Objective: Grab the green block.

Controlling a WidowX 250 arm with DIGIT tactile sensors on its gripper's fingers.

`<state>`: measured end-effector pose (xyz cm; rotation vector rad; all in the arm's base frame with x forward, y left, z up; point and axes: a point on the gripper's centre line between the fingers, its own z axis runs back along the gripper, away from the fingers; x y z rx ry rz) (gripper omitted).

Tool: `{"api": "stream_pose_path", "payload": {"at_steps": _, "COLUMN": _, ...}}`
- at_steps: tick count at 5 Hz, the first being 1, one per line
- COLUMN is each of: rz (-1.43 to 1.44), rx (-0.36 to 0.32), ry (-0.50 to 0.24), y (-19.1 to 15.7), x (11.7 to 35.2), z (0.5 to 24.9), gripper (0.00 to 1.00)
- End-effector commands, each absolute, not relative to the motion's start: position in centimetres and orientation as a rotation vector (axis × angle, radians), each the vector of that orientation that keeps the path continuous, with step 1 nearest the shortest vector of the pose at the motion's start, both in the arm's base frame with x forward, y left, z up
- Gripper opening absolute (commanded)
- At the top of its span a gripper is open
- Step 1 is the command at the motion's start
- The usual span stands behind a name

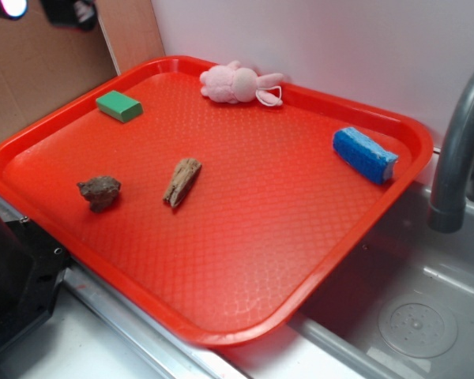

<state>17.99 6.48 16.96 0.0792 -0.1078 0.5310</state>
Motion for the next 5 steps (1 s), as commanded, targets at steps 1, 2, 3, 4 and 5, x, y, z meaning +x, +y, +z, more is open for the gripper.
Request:
{"api": "stream_pose_path", "payload": {"at_steps": 1, "rz": 1.026, "rx": 0.139, "ry": -0.244, "y": 10.8, "x": 20.3, "z": 14.7, "gripper": 1.00}}
{"api": "stream_pose_path", "payload": {"at_steps": 2, "rz": 1.182, "rx": 0.148, "ry": -0.211, "y": 11.7, "x": 21.5, "z": 11.9, "gripper": 1.00}}
{"api": "stream_pose_path", "payload": {"at_steps": 3, "rz": 1.247, "rx": 0.137, "ry": -0.221, "y": 13.8, "x": 21.7, "z": 9.2, "gripper": 1.00}}
{"api": "stream_pose_path", "payload": {"at_steps": 4, "rz": 1.279, "rx": 0.091, "ry": -0.223, "y": 15.5, "x": 22.7, "z": 7.4, "gripper": 1.00}}
{"api": "stream_pose_path", "payload": {"at_steps": 5, "rz": 1.322, "rx": 0.051, "ry": -0.208, "y": 15.8, "x": 23.2, "z": 5.6, "gripper": 1.00}}
